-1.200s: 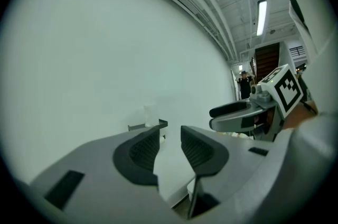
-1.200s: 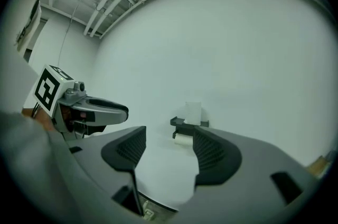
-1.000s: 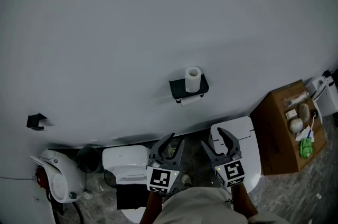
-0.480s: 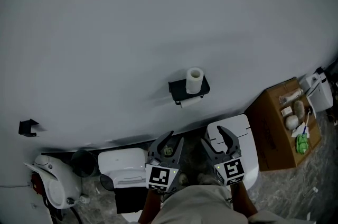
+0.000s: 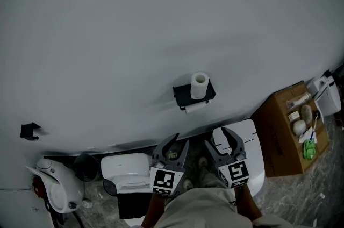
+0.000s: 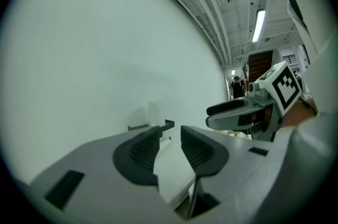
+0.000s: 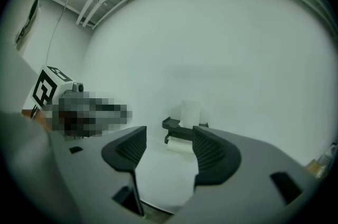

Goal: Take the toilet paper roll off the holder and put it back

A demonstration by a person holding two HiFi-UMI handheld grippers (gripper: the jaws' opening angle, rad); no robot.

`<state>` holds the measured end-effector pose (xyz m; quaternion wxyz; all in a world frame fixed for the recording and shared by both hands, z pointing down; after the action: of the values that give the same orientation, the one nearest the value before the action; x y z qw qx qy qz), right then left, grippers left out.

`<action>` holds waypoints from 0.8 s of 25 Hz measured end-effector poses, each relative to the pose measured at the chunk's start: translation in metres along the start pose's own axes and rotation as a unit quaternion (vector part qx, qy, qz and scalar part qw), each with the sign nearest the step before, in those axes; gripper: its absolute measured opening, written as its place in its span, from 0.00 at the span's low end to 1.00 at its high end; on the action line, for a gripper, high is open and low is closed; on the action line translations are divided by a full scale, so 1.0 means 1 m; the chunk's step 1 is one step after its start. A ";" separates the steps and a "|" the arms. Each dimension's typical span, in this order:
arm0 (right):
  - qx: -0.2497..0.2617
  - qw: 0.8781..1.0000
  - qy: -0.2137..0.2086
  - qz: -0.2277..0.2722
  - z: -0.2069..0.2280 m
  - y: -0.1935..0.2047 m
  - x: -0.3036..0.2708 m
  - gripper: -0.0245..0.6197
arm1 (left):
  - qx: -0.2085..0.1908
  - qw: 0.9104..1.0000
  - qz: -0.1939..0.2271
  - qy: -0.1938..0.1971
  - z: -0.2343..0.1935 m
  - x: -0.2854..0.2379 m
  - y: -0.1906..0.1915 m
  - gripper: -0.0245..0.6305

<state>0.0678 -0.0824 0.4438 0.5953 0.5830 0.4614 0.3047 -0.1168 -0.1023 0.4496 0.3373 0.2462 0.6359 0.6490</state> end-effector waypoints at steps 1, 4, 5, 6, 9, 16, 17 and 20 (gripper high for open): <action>0.000 1.000 -0.002 0.001 0.002 0.000 -0.003 0.46 | 0.000 1.000 0.000 -0.002 -0.001 -0.002 0.000 0.24; 0.000 1.000 -0.008 0.004 0.008 0.000 -0.011 0.46 | 0.003 1.000 0.001 -0.010 -0.004 -0.010 0.000 0.24; 0.000 1.000 -0.011 0.002 0.011 -0.001 -0.014 0.46 | 0.003 1.000 0.000 -0.013 -0.005 -0.013 0.000 0.24; 0.000 1.000 -0.014 0.001 0.014 -0.001 -0.017 0.46 | 0.004 1.000 0.000 -0.016 -0.006 -0.017 -0.001 0.24; -0.001 1.000 -0.023 0.002 0.025 -0.003 -0.027 0.46 | 0.001 1.000 0.001 -0.025 -0.009 -0.029 -0.003 0.24; 0.002 0.999 -0.047 0.003 0.048 -0.003 -0.054 0.46 | 0.003 0.999 -0.003 -0.046 -0.017 -0.053 -0.006 0.24; 0.002 0.999 -0.049 0.004 0.051 -0.003 -0.057 0.46 | 0.003 0.999 -0.003 -0.049 -0.018 -0.056 -0.006 0.24; 0.004 0.999 -0.053 0.005 0.058 -0.005 -0.066 0.46 | 0.005 0.998 -0.004 -0.056 -0.020 -0.064 -0.006 0.24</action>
<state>0.0934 -0.1665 0.4462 0.6153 0.6031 0.4272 0.2742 -0.0895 -0.1635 0.4492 0.3742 0.2811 0.6201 0.6296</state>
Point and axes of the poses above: the fingertips, and each gripper's own axes: x backward along the fingers, z to its right, y out of its underside, the point moved 8 cm from there along x, backward along the fingers
